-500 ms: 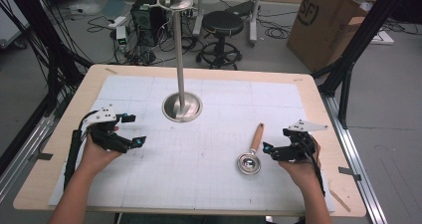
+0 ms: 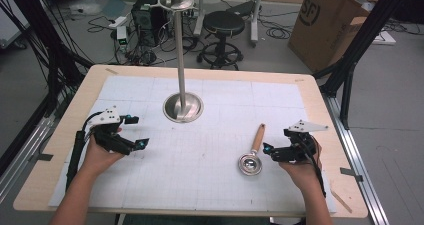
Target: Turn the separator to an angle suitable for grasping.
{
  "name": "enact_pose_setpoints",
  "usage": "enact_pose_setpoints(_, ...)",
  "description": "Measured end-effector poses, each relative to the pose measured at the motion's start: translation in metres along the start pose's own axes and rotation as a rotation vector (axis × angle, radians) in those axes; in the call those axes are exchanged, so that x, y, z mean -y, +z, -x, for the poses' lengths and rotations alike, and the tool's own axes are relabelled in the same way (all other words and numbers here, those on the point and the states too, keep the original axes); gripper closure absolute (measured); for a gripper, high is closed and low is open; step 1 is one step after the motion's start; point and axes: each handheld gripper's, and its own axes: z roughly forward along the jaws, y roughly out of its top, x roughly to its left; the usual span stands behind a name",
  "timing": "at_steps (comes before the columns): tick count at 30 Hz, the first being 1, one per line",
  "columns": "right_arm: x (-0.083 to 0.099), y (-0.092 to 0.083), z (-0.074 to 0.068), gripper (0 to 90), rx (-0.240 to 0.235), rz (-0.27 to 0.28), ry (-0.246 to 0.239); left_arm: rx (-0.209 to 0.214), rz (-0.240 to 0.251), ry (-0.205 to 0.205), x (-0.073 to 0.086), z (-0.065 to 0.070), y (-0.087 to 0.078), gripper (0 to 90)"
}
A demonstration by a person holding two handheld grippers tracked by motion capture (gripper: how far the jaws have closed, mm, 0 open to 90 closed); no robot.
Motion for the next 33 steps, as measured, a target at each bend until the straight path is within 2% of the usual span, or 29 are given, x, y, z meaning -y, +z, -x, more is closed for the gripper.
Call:
enact_pose_setpoints(8,-0.001,0.007,-0.005,1.6,-0.001,-0.028,-0.007,-0.006,0.019,-0.002,-0.001,-0.002,-0.003,4.5)
enact_pose_setpoints(15,0.000,0.012,-0.004,1.8,0.011,-0.050,-0.002,-0.004,0.012,0.000,0.000,-0.001,-0.003,4.4)
enact_pose_setpoints(22,0.001,0.012,-0.004,6.4,0.030,-0.063,-0.023,-0.007,0.014,0.002,-0.001,-0.001,-0.003,4.5)
enact_pose_setpoints(23,0.001,0.011,-0.004,10.3,0.029,-0.063,-0.018,-0.008,0.012,0.002,-0.001,-0.001,-0.003,4.4)
enact_pose_setpoints(24,0.001,0.011,-0.004,10.3,0.029,-0.063,-0.018,-0.007,0.013,0.001,0.000,-0.001,-0.003,4.4)
enact_pose_setpoints(26,0.001,0.012,-0.003,18.0,0.035,-0.066,-0.028,-0.006,0.008,0.001,0.000,-0.001,-0.003,4.5)
enact_pose_setpoints(28,0.001,0.011,-0.003,32.8,0.032,-0.080,-0.040,-0.005,0.006,0.003,0.000,-0.001,-0.002,4.5)
enact_pose_setpoints(30,0.001,0.011,-0.002,34.6,0.028,-0.078,-0.044,-0.004,0.006,0.003,0.000,-0.001,-0.002,4.5)
enact_pose_setpoints(31,0.000,0.011,-0.002,37.8,0.027,-0.078,-0.039,-0.005,0.006,0.000,0.000,-0.001,-0.002,4.5)
enact_pose_setpoints(32,0.000,0.012,0.000,46.3,0.017,-0.075,-0.037,-0.004,0.010,0.000,0.000,-0.001,-0.003,4.5)
enact_pose_setpoints(33,0.000,0.012,0.000,46.3,0.017,-0.075,-0.037,-0.004,0.010,0.000,0.000,-0.001,-0.003,4.5)
